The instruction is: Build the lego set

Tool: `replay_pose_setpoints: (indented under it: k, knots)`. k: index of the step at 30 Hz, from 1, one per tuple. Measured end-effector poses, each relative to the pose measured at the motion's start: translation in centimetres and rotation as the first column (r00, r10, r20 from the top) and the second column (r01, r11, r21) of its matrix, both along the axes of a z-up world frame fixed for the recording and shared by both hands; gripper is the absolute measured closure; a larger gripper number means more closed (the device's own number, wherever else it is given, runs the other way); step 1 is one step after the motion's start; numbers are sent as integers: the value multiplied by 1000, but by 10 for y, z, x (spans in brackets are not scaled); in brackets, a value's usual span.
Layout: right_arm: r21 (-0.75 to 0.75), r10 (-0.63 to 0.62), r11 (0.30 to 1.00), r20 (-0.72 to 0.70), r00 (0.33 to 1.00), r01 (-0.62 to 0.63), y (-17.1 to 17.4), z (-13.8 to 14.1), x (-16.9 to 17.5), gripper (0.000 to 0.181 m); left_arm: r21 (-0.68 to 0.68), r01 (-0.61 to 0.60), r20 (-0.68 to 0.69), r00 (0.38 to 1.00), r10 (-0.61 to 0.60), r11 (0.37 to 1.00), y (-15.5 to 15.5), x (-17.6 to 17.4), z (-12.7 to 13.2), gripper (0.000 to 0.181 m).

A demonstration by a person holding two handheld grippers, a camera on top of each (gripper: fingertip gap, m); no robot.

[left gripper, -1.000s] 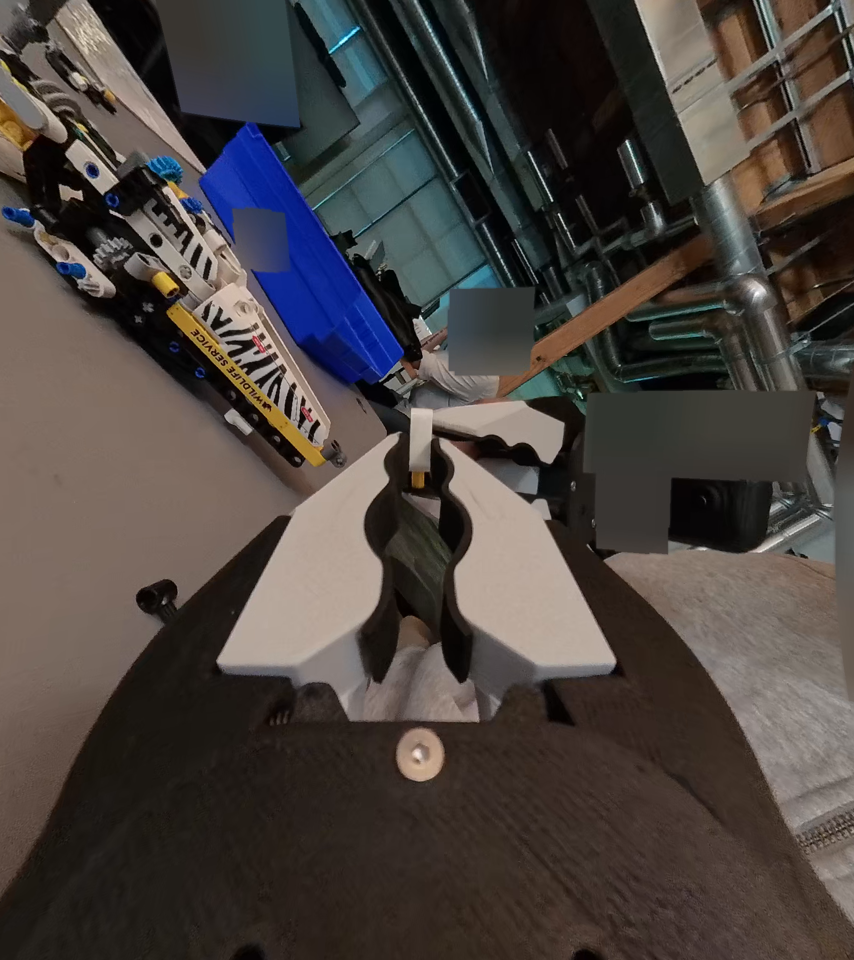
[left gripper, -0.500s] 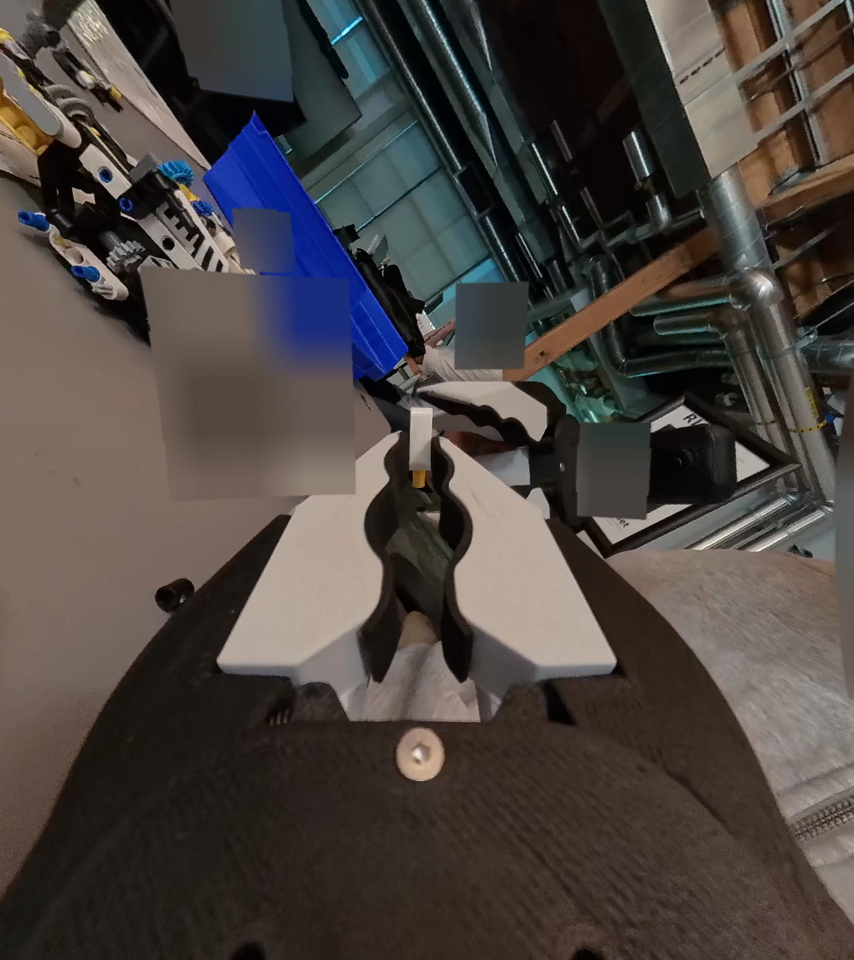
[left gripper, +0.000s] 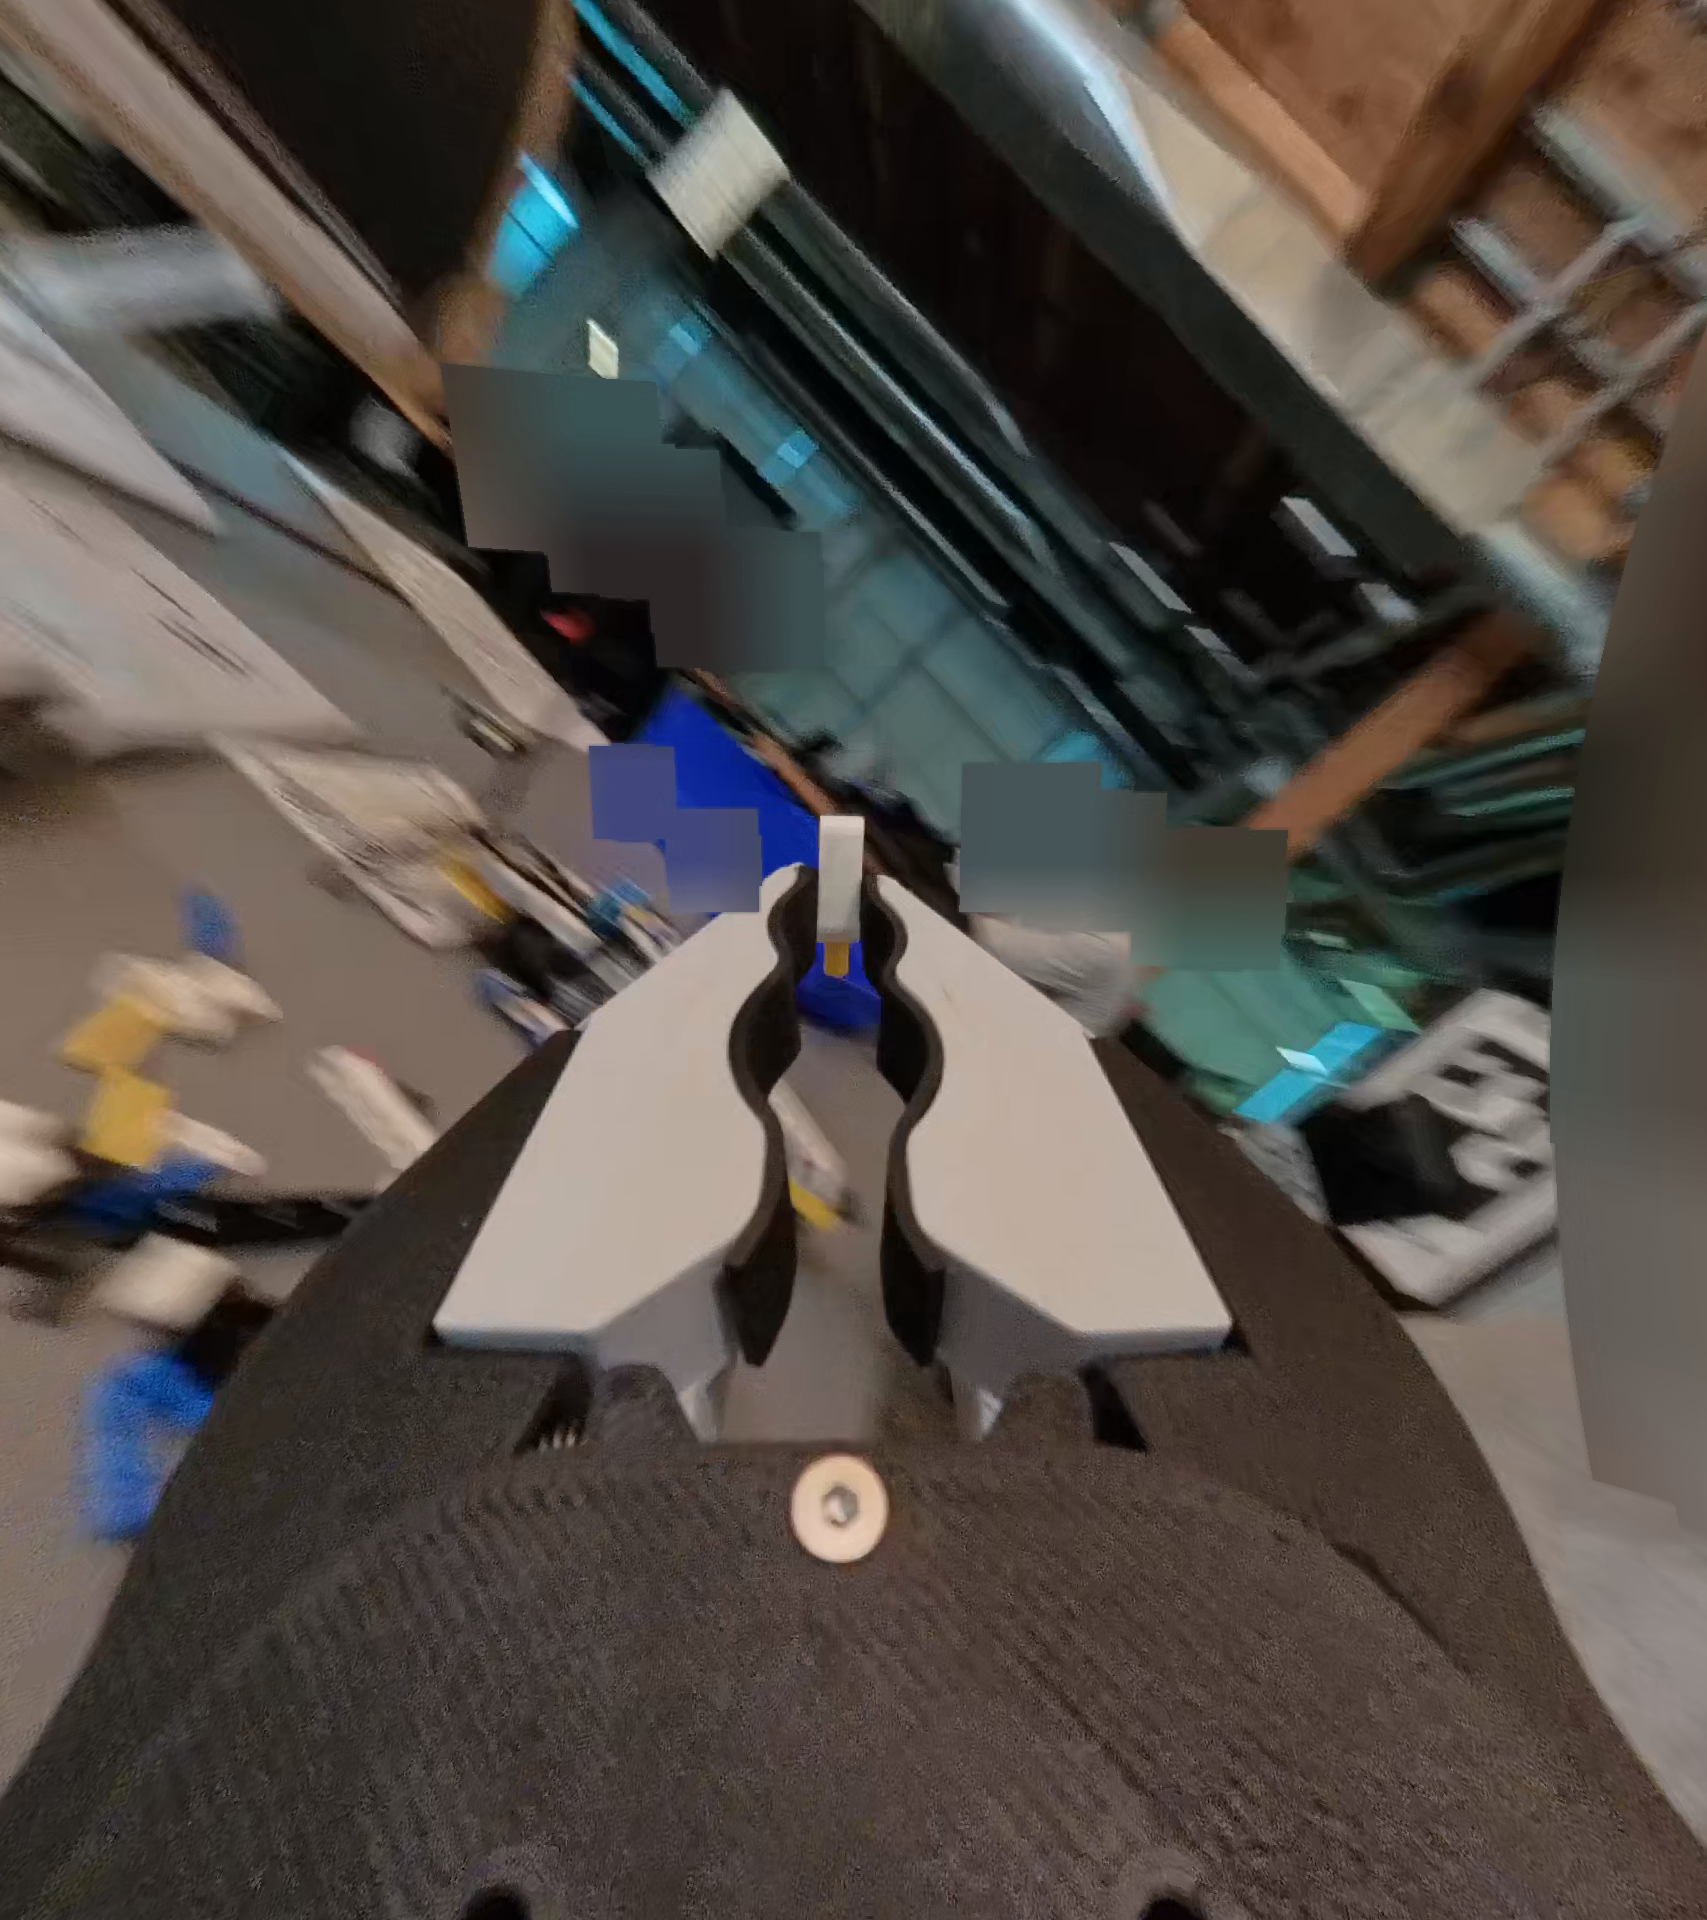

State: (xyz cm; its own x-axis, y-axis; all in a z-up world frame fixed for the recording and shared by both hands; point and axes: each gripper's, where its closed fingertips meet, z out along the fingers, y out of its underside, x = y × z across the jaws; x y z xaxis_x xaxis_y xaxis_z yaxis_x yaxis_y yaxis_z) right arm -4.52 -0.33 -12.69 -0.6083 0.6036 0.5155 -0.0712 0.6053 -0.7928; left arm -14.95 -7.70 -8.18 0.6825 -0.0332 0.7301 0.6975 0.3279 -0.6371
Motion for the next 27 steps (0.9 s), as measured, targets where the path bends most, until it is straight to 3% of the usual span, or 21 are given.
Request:
replay_pose_setpoints:
  k: [3, 6, 8, 11, 17, 20, 22, 27]
  knots:
    - [-138, 31, 990, -35, 999, -36, -14, 7, 0, 181, -140, -331, -246, 925, 291, 933, -26, -71, 17, 175]
    - [-280, 12, 960, -48, 999, -25, -30, 14, -10, 180, -226, -435, -408, 855, 321, 872, -24, -110, 25, 174]
    - [-298, -51, 954, -12, 999, 45, -34, 13, -21, 177, -181, -421, -424, 849, 316, 889, -20, -122, 28, 174]
    - [-272, -154, 950, 29, 988, 156, -32, 8, -39, 168, -129, -345, -311, 904, 292, 930, -19, -131, 20, 175]
    - [-209, -123, 968, 92, 988, 140, -56, 13, -74, 181, -80, -267, -227, 943, 243, 960, -31, -134, 8, 175]
    - [-65, -203, 975, 110, 973, 210, -49, 13, -111, 161, -51, -207, -197, 961, 194, 977, -36, -130, 3, 175]
    - [-43, -191, 979, 147, 971, 199, -52, 13, -130, 152, -9, -161, -147, 976, 158, 987, -38, -127, 2, 175]
    - [-17, -135, 989, 341, 930, 150, -57, -11, -164, 148, 82, -78, -73, 994, 84, 994, -39, -124, 7, 175]
